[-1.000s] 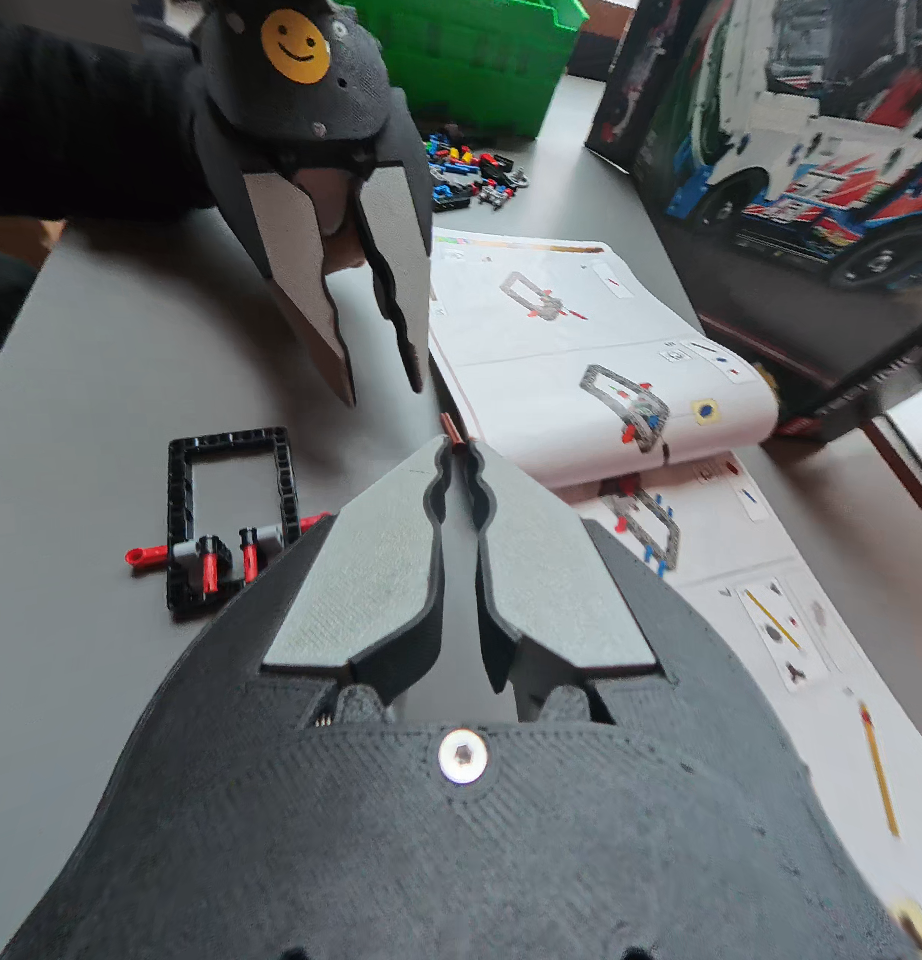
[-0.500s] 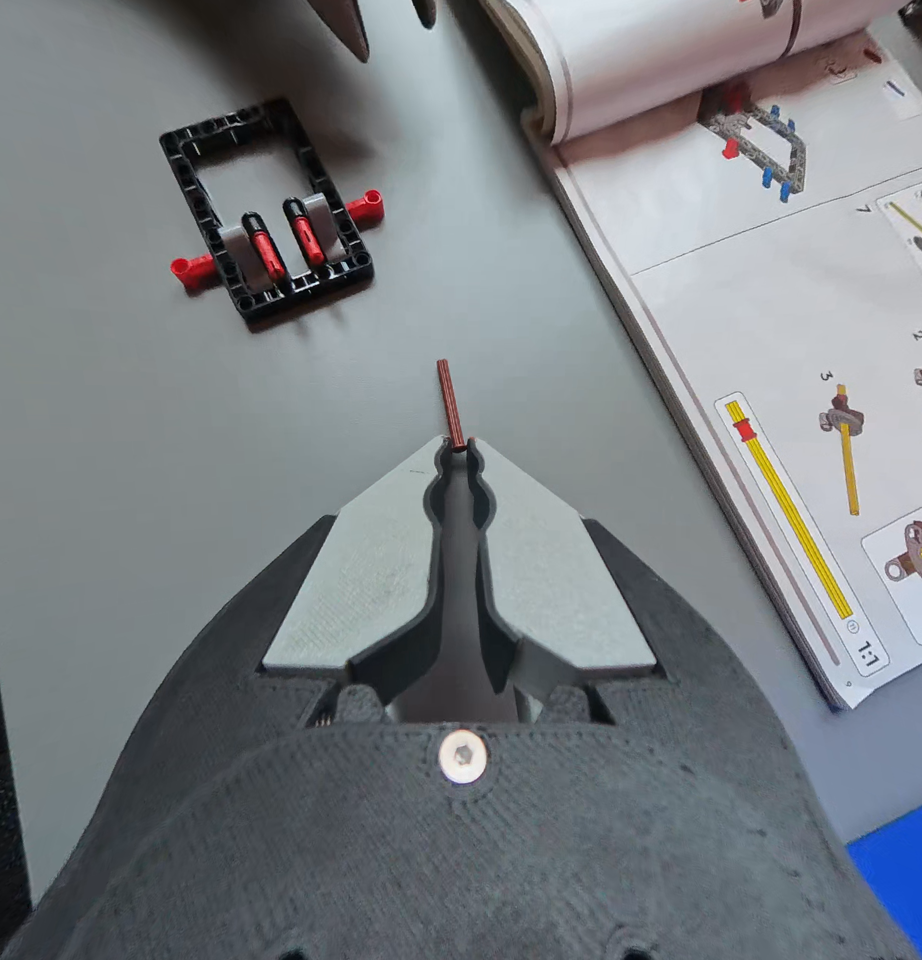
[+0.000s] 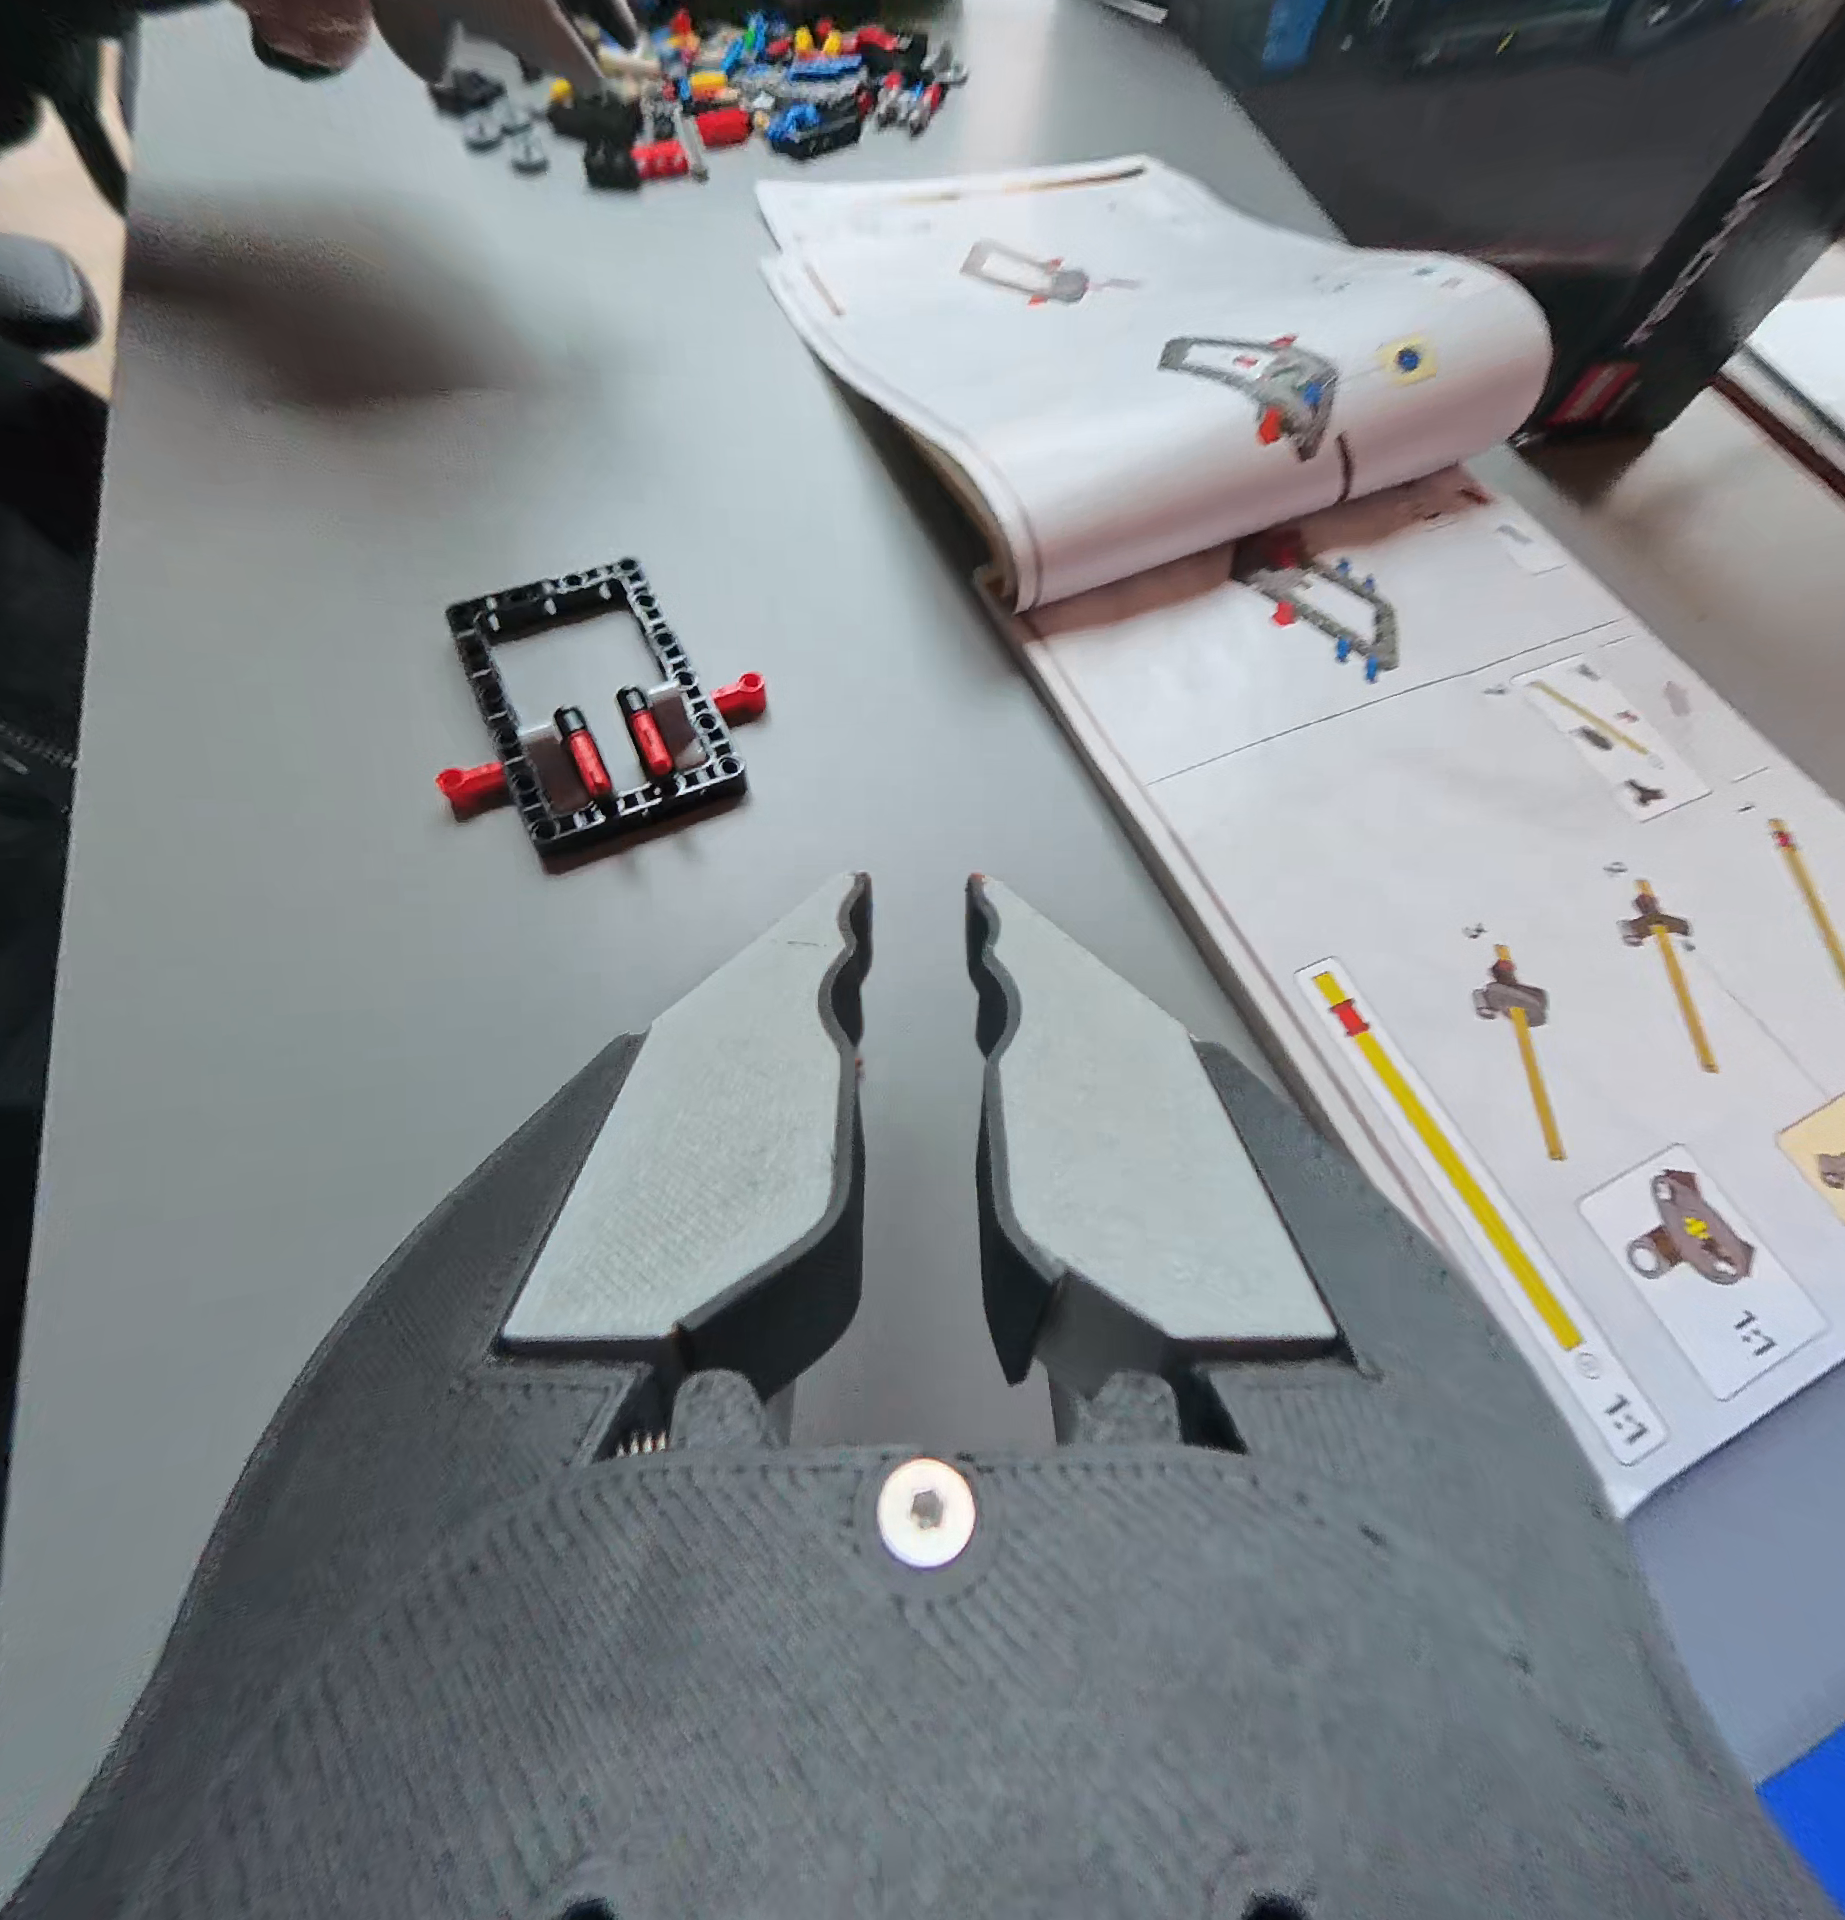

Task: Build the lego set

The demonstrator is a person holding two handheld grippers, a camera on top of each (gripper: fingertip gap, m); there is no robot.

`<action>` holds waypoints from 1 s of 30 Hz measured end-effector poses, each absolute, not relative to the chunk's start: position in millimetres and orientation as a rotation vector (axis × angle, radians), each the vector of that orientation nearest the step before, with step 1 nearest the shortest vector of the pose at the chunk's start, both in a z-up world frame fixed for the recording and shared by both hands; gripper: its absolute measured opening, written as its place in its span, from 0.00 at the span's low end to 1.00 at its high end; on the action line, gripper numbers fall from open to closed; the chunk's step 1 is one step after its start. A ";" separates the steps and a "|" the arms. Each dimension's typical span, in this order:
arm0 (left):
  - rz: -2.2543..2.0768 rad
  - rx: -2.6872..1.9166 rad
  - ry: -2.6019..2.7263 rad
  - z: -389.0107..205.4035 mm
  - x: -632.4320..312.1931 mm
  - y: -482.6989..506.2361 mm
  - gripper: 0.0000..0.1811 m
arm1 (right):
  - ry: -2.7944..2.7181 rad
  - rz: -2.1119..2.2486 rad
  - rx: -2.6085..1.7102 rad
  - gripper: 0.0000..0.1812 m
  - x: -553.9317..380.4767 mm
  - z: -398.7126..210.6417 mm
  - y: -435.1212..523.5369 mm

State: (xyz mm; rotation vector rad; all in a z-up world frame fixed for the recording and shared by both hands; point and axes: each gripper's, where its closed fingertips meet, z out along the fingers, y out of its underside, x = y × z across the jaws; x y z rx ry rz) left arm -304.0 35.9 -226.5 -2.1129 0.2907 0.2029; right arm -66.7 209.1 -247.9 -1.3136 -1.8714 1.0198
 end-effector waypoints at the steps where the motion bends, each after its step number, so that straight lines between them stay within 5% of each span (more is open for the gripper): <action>1: 0.193 -2.156 0.243 -225.4 -325.7 30.0 0.07 | -1.838 1.024 -1.303 0.08 -69.2 -243.2 212.9; 7: 0.124 -2.432 0.227 -251.8 -407.0 28.6 0.04 | -1.727 1.113 -1.274 0.07 -72.6 -230.8 218.4; 22: 0.155 -2.674 0.313 -286.0 -431.0 27.6 0.07 | -1.723 1.159 -1.248 0.04 -68.0 -231.4 213.2; 30: -0.070 -2.380 0.657 -231.9 -277.4 91.0 0.07 | -1.758 1.154 -1.240 0.04 -71.5 -236.9 206.3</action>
